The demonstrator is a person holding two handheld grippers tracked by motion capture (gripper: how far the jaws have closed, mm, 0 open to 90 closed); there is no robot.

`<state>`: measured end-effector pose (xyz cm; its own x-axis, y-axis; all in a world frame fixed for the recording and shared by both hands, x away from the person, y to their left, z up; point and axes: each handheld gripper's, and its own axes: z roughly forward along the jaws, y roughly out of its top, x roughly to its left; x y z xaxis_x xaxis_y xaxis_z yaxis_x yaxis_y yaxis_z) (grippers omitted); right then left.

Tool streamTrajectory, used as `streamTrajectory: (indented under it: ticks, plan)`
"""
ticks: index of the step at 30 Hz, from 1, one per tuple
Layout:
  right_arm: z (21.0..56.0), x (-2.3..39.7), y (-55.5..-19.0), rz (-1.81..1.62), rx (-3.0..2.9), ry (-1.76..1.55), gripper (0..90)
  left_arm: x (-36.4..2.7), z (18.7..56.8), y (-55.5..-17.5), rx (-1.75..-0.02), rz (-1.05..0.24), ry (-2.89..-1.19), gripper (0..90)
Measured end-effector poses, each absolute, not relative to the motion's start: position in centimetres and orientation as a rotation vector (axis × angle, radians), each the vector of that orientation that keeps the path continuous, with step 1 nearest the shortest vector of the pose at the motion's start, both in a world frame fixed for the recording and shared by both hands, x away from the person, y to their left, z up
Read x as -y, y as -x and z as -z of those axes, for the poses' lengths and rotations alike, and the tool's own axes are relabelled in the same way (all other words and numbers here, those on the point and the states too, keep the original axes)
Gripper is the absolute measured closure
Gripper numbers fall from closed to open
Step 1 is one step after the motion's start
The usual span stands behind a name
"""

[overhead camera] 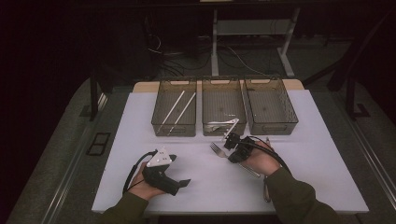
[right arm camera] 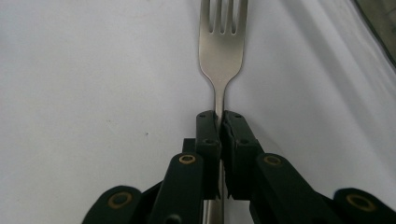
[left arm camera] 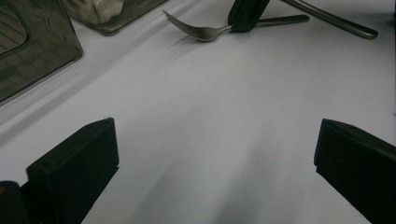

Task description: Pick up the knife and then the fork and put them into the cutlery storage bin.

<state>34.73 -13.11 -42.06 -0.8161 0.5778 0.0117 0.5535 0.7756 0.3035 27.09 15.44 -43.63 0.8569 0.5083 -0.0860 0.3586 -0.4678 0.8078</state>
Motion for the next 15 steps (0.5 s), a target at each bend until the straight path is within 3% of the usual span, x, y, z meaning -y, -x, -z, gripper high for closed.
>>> streamTrajectory:
  ticks: [15]
  plan:
    - [40.0,18.4,-34.5,-0.953,-2.745,-1.027,85.4,-15.7,43.4,-27.1,-0.624,-0.199,-2.068,0.0]
